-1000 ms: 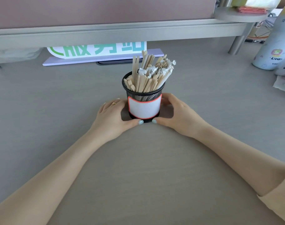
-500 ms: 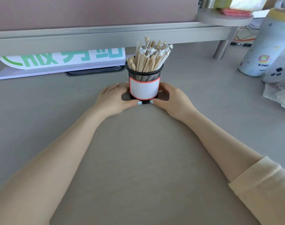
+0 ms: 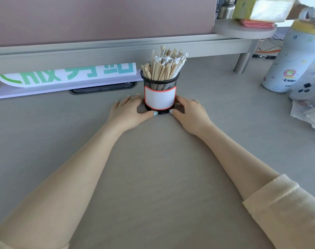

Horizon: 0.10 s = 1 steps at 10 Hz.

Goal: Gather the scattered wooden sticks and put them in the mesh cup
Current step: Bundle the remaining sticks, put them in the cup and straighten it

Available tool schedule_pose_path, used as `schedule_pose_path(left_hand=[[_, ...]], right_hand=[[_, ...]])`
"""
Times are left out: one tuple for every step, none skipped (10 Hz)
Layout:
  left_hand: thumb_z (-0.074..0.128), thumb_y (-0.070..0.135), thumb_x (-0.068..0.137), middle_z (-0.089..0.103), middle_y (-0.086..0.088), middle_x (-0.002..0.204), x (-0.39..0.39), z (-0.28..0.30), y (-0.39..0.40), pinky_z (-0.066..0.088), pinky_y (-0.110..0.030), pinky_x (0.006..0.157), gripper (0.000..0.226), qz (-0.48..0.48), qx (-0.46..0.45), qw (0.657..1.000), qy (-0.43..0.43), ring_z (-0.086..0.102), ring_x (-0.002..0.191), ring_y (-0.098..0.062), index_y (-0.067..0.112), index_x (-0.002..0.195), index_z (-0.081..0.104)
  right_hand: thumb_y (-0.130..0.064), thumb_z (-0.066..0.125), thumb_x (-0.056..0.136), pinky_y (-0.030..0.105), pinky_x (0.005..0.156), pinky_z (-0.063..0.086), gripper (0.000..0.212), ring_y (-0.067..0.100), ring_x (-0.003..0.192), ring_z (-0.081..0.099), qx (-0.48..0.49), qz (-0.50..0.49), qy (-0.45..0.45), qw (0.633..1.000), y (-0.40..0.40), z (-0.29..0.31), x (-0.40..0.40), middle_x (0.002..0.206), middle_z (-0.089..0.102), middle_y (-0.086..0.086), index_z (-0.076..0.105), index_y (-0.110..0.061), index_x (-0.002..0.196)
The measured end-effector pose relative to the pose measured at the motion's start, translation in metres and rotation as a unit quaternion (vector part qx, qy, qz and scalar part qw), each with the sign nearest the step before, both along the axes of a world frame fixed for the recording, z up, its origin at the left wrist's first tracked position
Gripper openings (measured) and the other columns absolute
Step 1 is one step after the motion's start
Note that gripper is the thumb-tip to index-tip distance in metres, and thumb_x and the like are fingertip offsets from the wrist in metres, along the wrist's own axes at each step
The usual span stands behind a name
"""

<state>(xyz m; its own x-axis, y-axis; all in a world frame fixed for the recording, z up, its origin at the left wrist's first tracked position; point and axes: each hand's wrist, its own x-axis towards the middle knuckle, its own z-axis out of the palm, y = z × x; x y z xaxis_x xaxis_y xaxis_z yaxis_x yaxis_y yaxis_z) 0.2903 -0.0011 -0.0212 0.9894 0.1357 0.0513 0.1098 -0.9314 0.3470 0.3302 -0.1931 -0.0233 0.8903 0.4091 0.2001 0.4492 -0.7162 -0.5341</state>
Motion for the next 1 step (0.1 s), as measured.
schedule_pose_path(left_hand=[[0.045,0.062,0.083,0.02,0.006,0.156,-0.0152,0.0002,-0.009,0.01,-0.04,0.116,0.071,0.032,0.008,0.999,-0.022,0.014,0.144,-0.018,0.027,0.143,0.029]], right_hand=[[-0.022,0.048,0.09,0.035,0.096,0.039,0.04,0.029,0.119,0.048,0.036,-0.011,0.025,0.999,-0.0032,0.0024,0.0011,0.132,0.057,0.001,0.046,-0.016,0.13]])
